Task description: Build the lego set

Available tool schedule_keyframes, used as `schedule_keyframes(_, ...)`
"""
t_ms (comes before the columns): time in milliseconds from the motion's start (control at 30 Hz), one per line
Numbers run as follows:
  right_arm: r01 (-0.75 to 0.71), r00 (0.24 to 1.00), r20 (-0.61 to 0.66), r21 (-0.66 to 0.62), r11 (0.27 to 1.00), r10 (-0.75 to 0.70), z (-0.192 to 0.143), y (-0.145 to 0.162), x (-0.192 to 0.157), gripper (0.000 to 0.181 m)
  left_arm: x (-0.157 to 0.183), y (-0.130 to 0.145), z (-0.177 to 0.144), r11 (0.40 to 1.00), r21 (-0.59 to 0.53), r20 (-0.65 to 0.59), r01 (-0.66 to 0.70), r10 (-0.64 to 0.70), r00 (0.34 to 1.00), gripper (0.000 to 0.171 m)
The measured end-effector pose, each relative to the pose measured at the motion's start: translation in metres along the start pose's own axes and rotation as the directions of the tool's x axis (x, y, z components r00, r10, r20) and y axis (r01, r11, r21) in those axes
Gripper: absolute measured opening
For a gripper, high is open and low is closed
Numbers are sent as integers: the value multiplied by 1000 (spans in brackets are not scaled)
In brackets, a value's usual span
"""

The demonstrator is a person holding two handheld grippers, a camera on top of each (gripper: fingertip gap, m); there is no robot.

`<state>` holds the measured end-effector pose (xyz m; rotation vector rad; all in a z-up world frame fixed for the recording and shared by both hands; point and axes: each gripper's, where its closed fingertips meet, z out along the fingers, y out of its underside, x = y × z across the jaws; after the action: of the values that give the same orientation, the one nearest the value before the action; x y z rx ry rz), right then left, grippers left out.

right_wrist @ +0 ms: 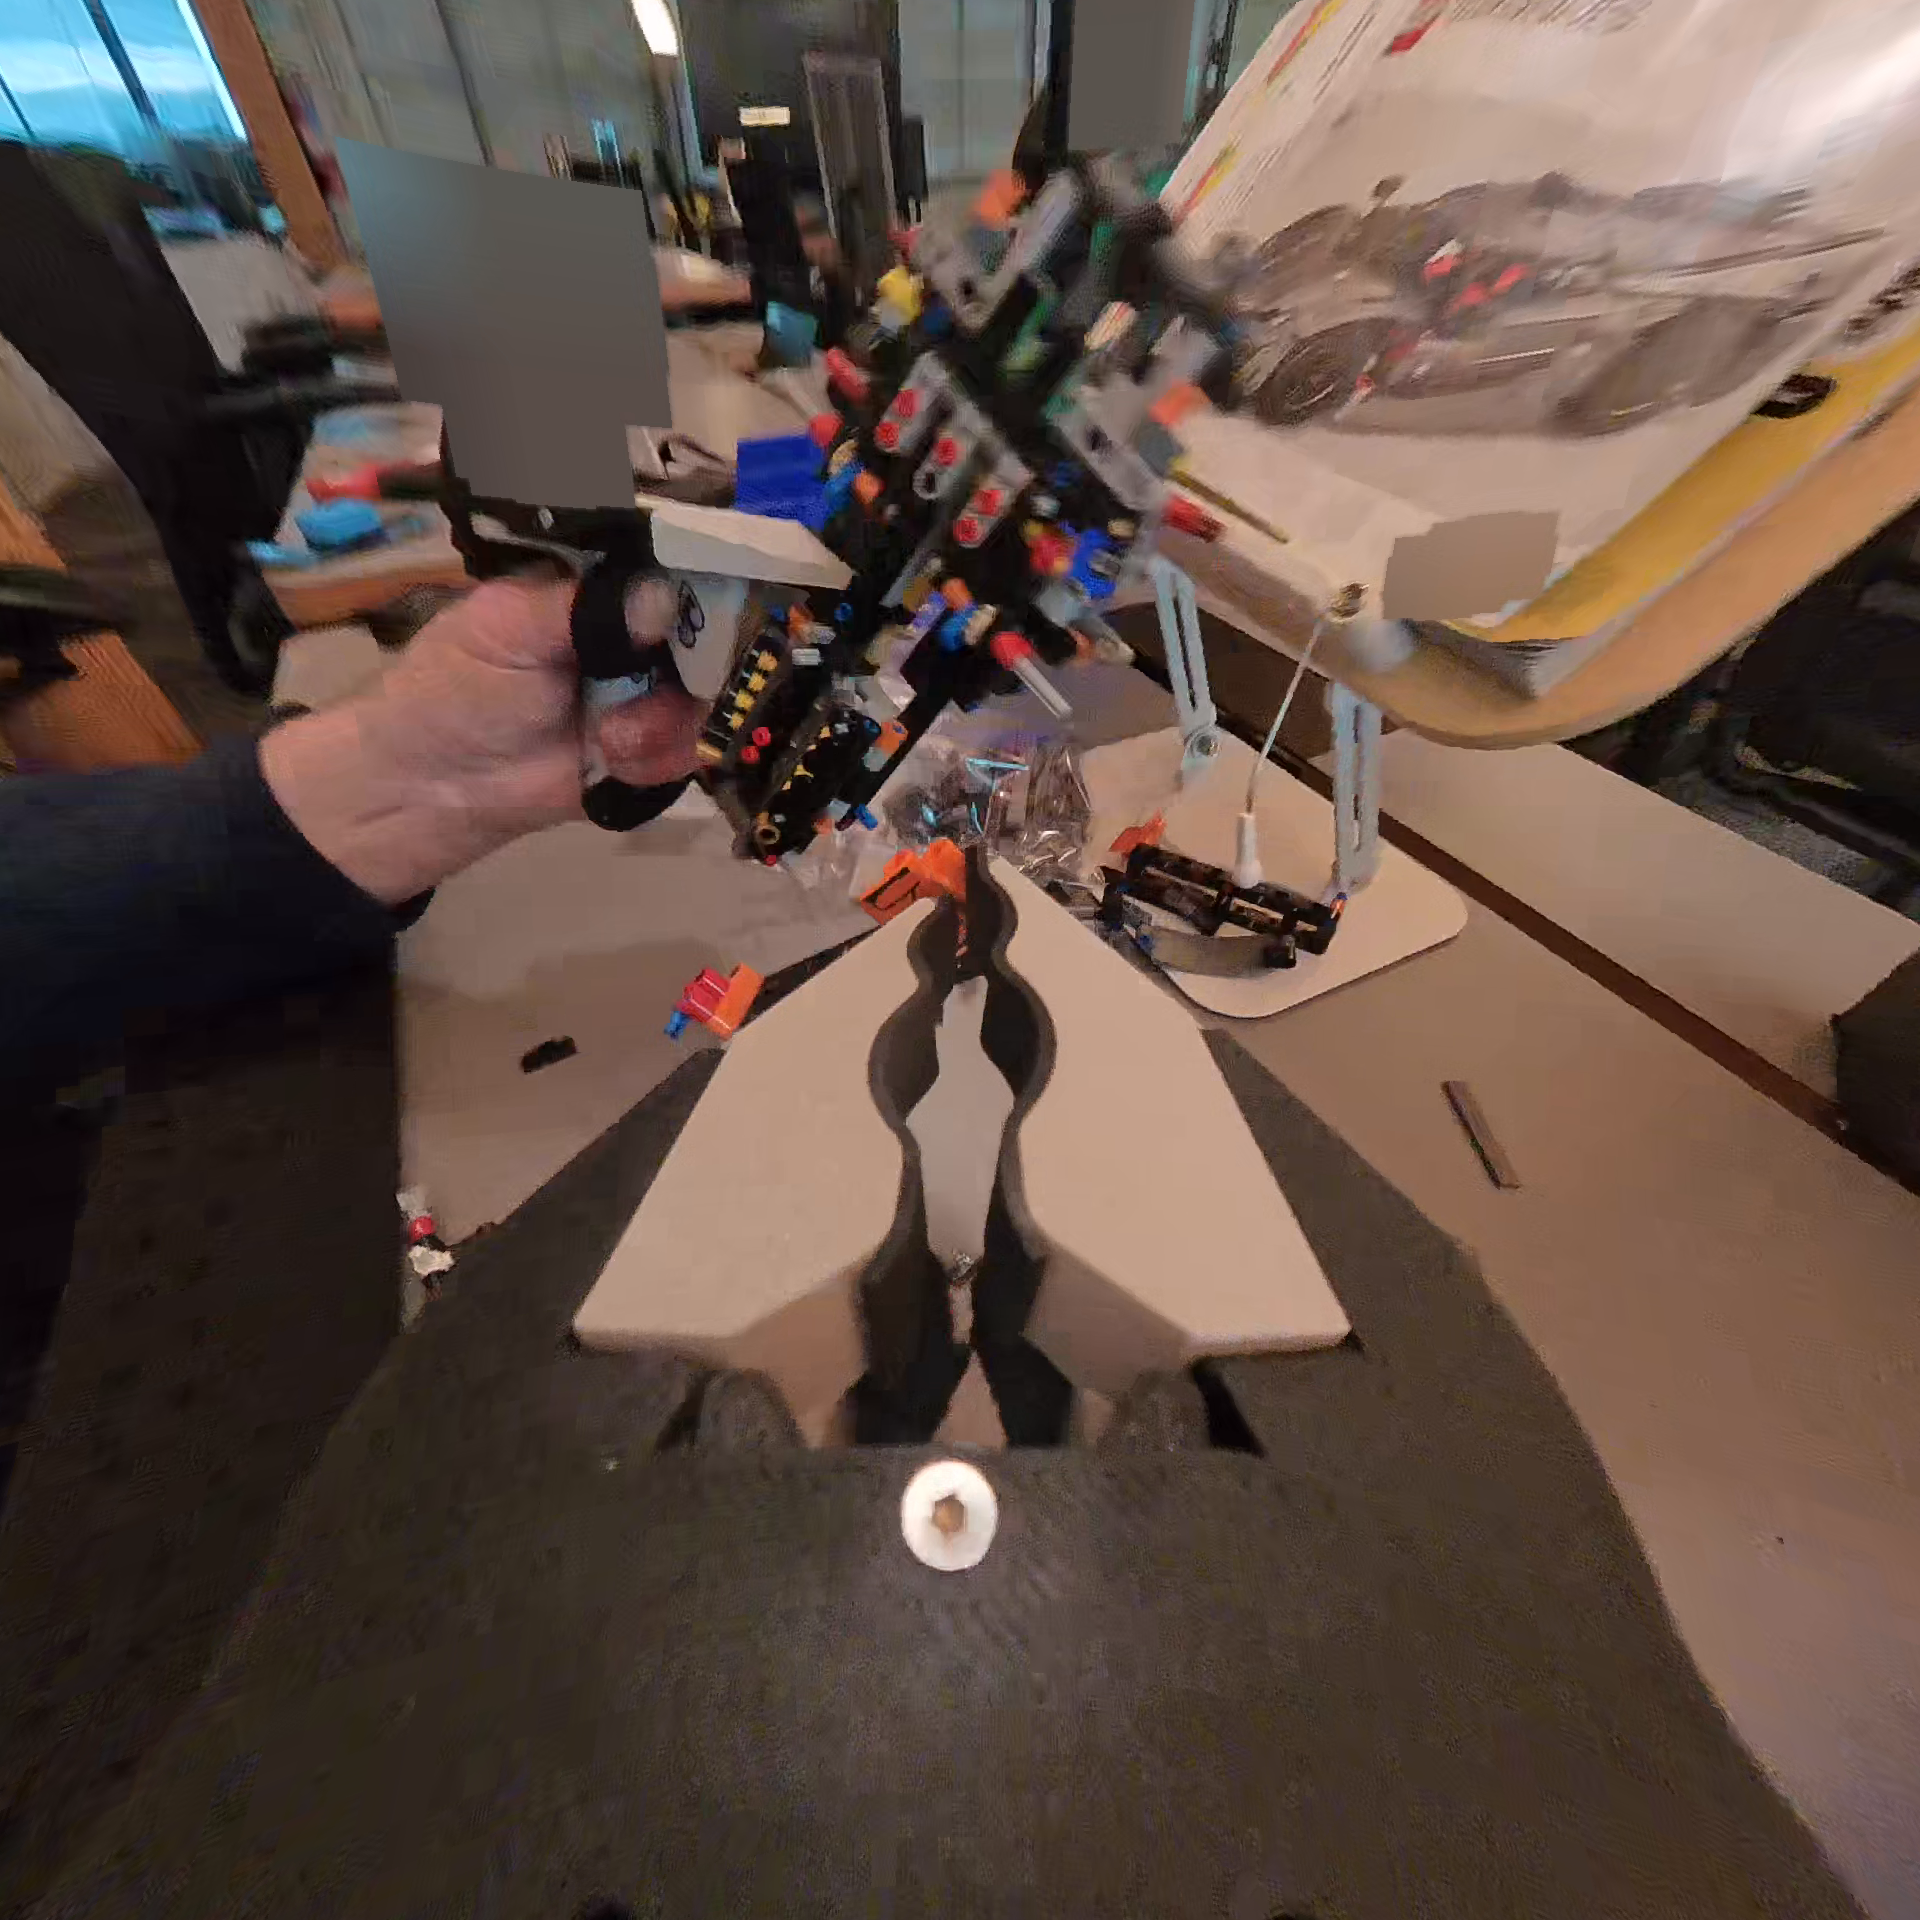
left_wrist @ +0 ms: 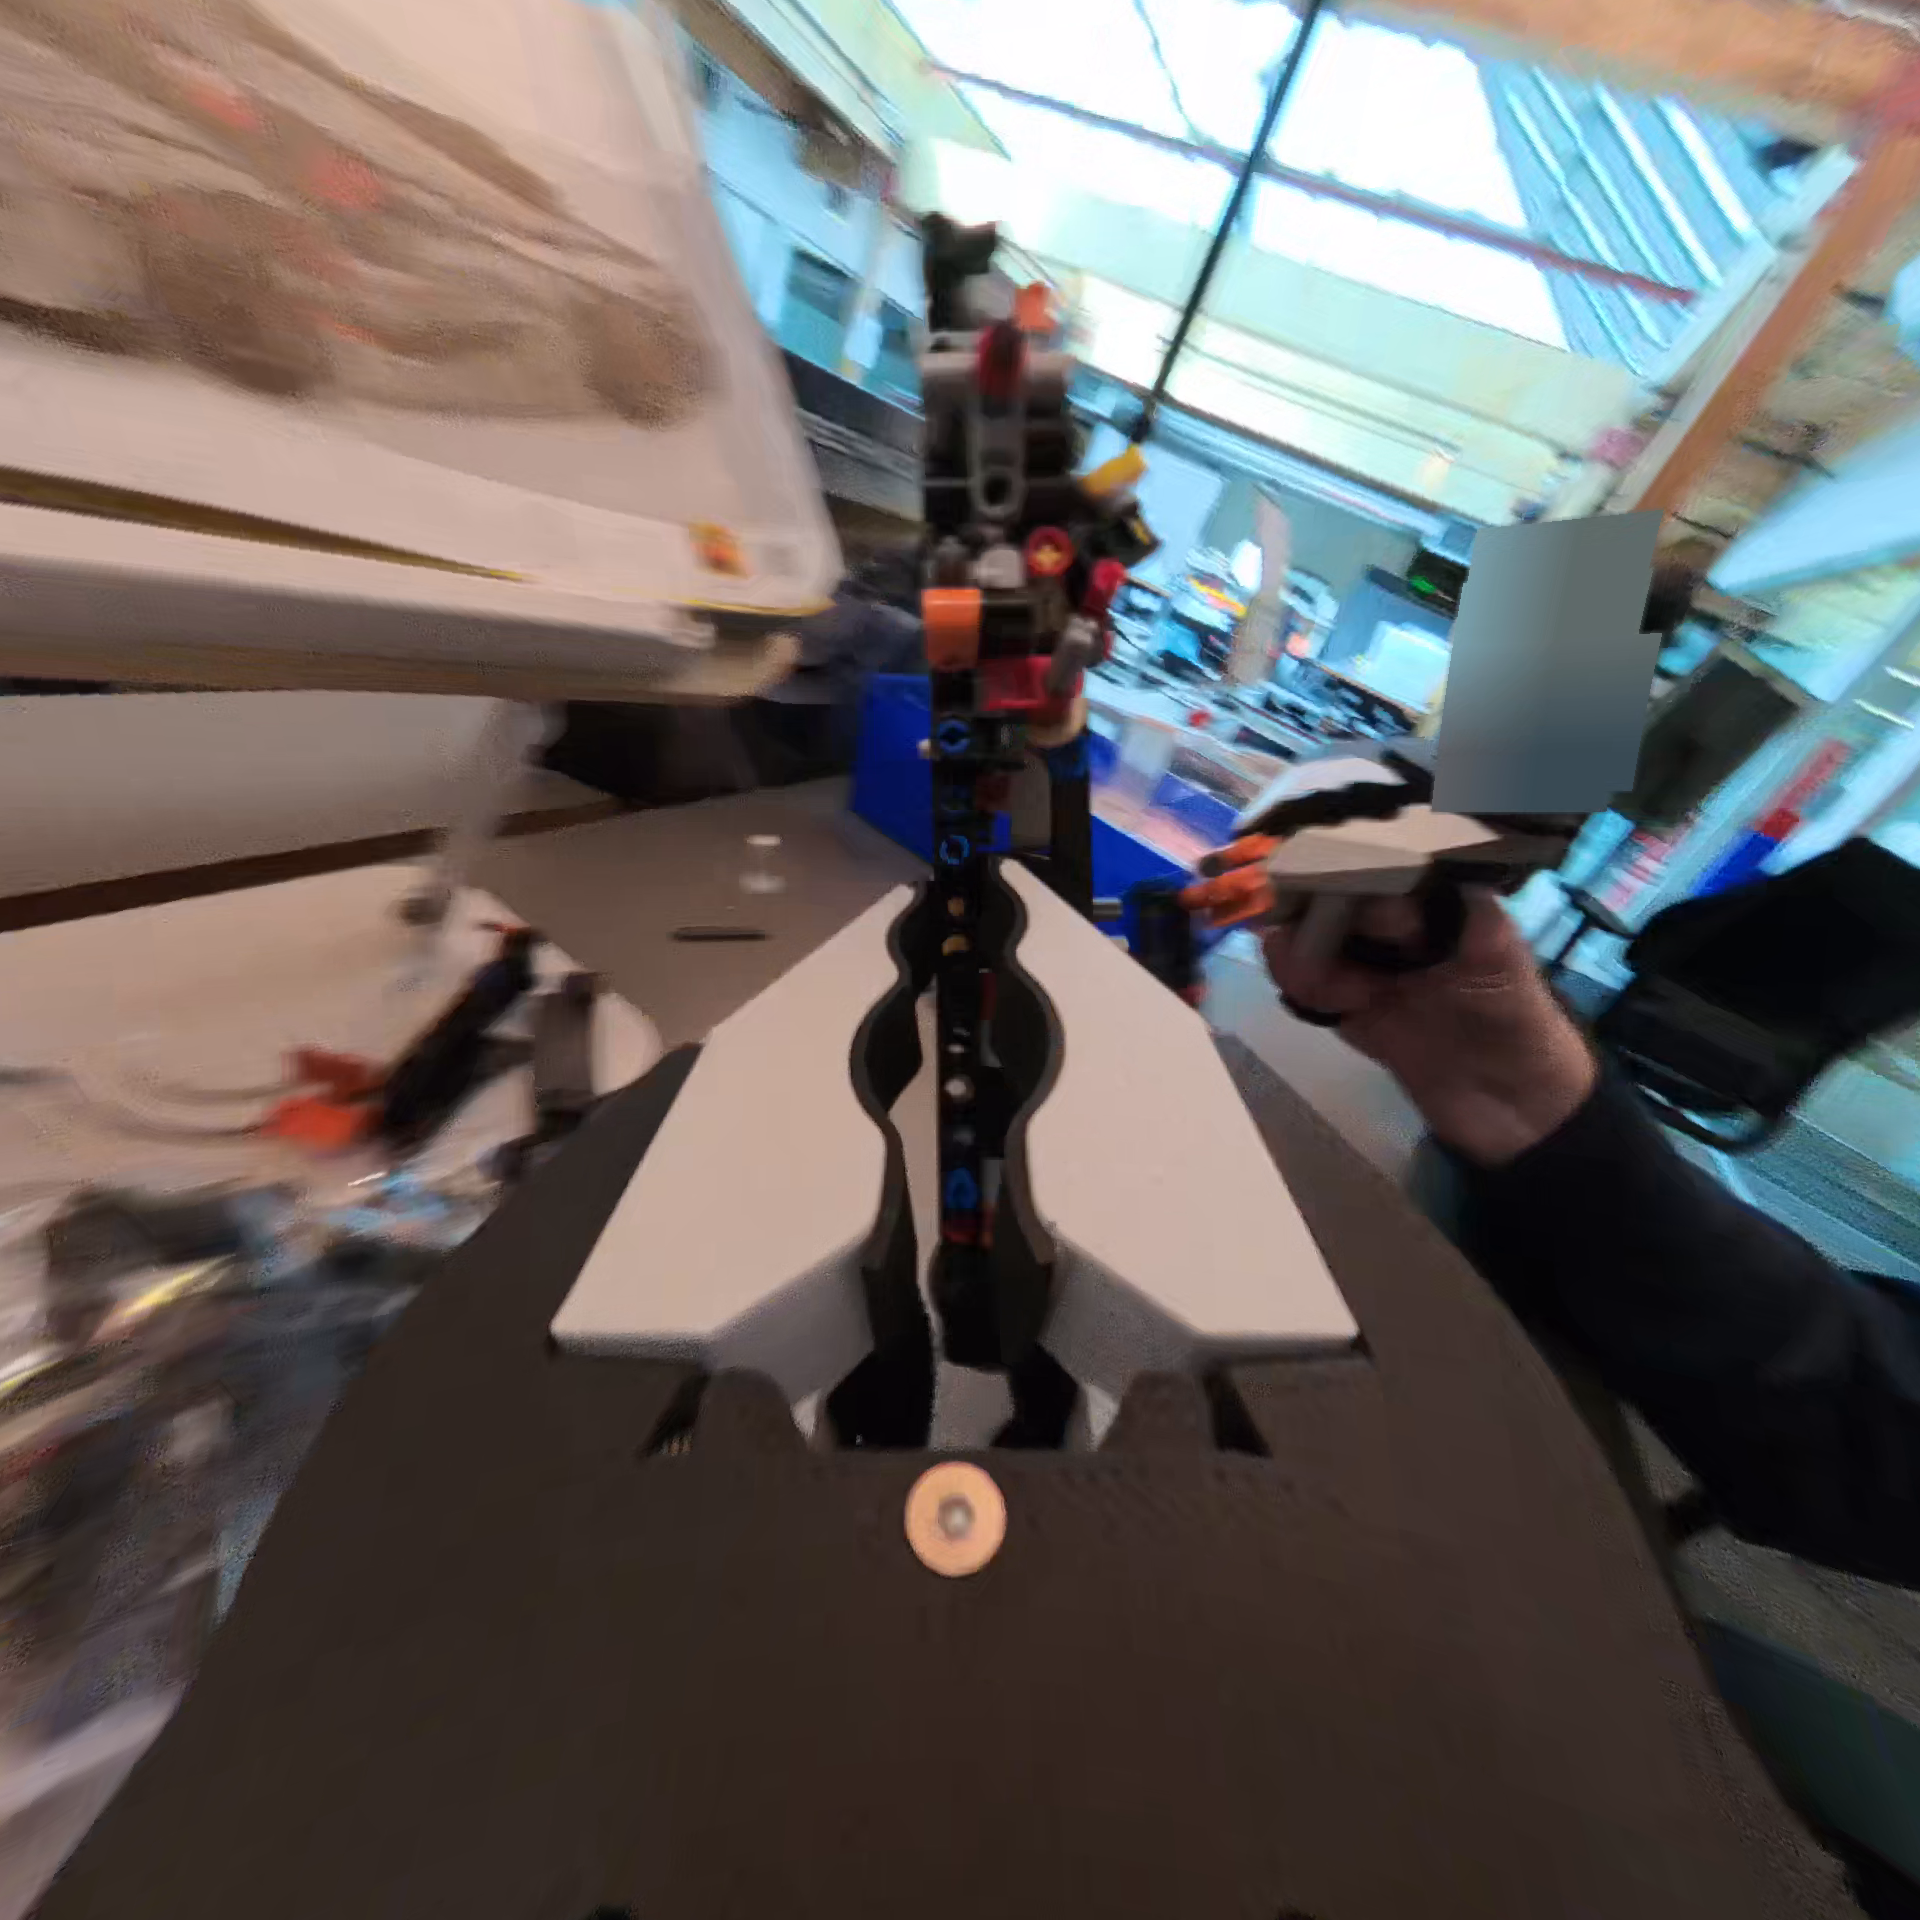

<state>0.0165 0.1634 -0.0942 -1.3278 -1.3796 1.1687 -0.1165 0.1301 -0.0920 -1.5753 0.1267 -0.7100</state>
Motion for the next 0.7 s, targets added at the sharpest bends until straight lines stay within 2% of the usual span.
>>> schedule_keyframes(67,-7,998,65,-60,998,11,3,9,-6,0,-6,-3,-15,999,-13,19,-39,39,999,4)
schedule_keyframes(133,25,995,103,-154,988,-9,24,29,-18,0,14,6,-1,996,-54,-56,-66,63,996,5)
schedule_keyframes(200,48,991,132,-214,976,-20,30,42,-24,0,22,21,13,988,-126,-86,-85,75,994,4)
schedule_keyframes(300,14,995,100,-171,985,3,21,35,-12,0,16,27,13,989,-144,-90,-39,27,996,5)
schedule_keyframes(367,-37,989,130,-198,979,64,16,41,-10,2,14,26,10,990,-144,-108,-8,-7,994,5)
schedule_keyframes(433,-98,977,156,-297,950,149,21,65,-10,3,12,26,11,990,-133,-122,37,-54,991,4)
schedule_keyframes(500,-74,976,158,-412,908,151,25,89,-14,4,11,29,13,988,-142,-124,61,-79,989,4)
schedule_keyframes(567,-83,967,176,-473,877,186,27,102,-19,6,15,31,15,987,-147,-134,57,-77,988,4)
schedule_keyframes(633,-91,965,183,-444,892,189,32,96,-20,23,19,32,18,988,-145,-149,61,-83,985,4)
schedule_keyframes(700,-112,960,203,-351,930,192,38,77,-25,30,23,31,22,986,-131,-179,98,-121,976,4)
